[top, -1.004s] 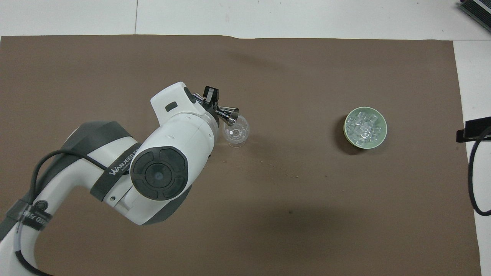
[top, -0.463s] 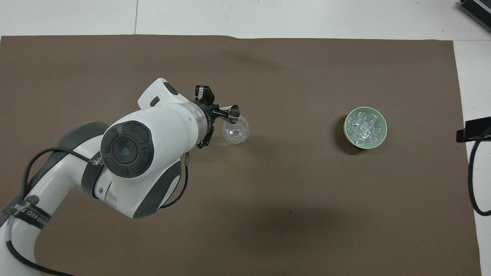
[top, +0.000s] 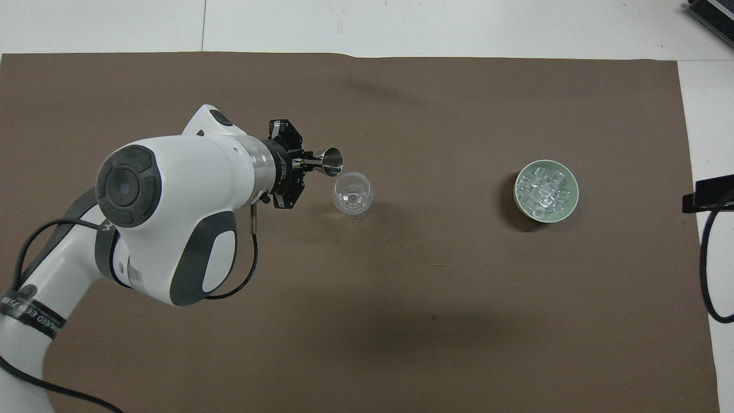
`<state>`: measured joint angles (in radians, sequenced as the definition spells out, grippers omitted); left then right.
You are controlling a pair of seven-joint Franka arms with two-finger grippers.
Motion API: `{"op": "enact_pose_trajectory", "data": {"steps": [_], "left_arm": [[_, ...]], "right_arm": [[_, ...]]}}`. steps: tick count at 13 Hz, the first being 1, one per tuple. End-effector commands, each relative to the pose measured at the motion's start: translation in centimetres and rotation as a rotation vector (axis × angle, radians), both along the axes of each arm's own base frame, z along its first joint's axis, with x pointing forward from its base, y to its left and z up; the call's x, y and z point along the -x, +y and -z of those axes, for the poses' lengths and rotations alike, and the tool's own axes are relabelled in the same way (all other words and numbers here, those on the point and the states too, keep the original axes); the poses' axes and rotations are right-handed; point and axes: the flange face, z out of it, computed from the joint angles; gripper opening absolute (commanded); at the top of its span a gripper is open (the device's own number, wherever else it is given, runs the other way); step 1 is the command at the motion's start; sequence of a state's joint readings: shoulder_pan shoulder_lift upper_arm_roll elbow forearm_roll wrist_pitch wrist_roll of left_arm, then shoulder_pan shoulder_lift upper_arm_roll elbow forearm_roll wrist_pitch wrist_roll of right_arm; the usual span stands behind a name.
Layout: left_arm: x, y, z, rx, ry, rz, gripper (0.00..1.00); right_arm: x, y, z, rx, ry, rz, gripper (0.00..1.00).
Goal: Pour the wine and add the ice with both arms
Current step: 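Tilt the bottle upright with the left gripper and draw it back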
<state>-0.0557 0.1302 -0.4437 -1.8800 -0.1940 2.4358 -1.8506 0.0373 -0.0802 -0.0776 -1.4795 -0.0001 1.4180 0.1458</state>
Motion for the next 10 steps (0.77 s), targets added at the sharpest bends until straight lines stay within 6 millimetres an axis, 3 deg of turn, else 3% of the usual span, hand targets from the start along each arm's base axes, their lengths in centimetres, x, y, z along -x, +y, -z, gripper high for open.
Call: {"op": "enact_pose_trajectory", "data": {"steps": [1, 10], "left_arm": [[-0.8, 2.5, 0.2, 0.072, 0.036, -0.015, 0.00], [-3.6, 15.8, 2.0, 0.341, 0.140, -0.082, 0.00]], "right_arm": [[0.4, -0.1, -0.1, -0.021, -0.001, -0.018, 1.00], [0.4, -0.4, -0.1, -0.020, -0.002, -0.011, 1.00]]}}
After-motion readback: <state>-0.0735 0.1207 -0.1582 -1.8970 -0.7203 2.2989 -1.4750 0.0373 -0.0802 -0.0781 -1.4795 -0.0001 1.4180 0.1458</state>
